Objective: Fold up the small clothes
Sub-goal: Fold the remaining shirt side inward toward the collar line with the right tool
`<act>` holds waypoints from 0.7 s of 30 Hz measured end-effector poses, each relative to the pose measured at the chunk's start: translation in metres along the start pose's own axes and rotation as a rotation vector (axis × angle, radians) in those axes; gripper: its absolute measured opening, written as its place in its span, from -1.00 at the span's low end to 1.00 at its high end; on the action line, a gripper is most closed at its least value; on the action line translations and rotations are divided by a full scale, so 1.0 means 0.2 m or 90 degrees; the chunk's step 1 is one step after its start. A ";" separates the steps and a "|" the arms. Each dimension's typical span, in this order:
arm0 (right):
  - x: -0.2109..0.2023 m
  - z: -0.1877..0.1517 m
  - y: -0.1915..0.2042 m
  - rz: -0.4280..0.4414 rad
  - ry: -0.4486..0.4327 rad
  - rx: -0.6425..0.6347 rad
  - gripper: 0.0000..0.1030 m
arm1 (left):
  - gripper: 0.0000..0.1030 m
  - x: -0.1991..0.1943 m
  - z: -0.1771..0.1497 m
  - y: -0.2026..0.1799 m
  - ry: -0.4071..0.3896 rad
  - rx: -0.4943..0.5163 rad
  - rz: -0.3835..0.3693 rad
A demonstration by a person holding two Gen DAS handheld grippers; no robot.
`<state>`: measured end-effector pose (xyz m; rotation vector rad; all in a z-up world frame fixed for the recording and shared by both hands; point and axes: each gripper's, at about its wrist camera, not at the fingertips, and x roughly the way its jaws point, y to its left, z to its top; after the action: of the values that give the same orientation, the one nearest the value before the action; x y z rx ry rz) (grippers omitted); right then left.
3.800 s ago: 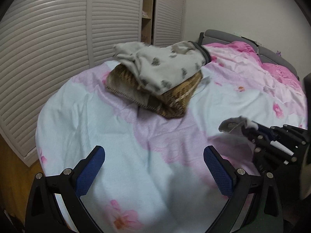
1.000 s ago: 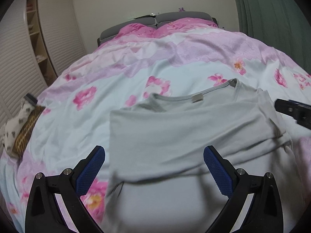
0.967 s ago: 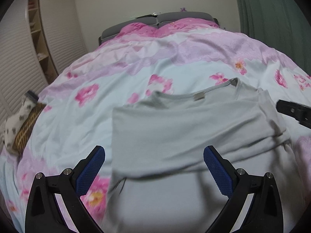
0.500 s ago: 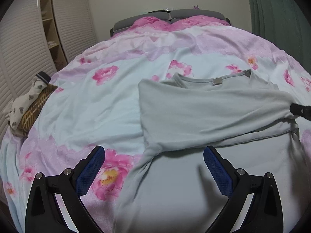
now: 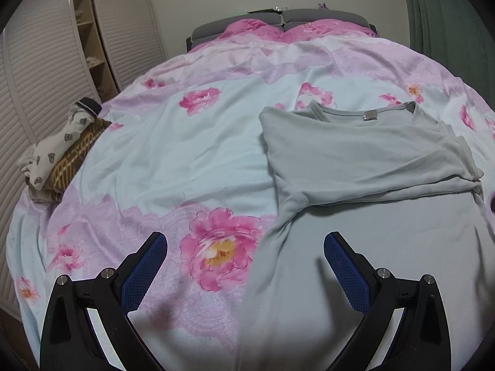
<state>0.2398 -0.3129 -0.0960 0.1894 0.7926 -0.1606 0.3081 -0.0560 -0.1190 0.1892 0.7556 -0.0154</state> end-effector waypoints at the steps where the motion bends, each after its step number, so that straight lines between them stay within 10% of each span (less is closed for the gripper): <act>1: -0.01 -0.01 0.01 -0.012 -0.007 -0.017 0.07 | 1.00 0.01 0.01 0.00 0.005 0.003 -0.001; 9: 0.06 0.20 -0.08 -0.053 -0.037 0.003 0.19 | 1.00 0.21 0.15 -0.11 0.029 0.082 0.012; 21: 0.33 0.21 -0.16 -0.067 0.028 0.024 0.19 | 1.00 0.32 0.11 0.11 0.059 -0.012 0.035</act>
<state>0.3071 -0.3574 -0.1186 0.1869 0.8435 -0.2714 0.3705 -0.0350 -0.1430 0.1935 0.8425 0.0524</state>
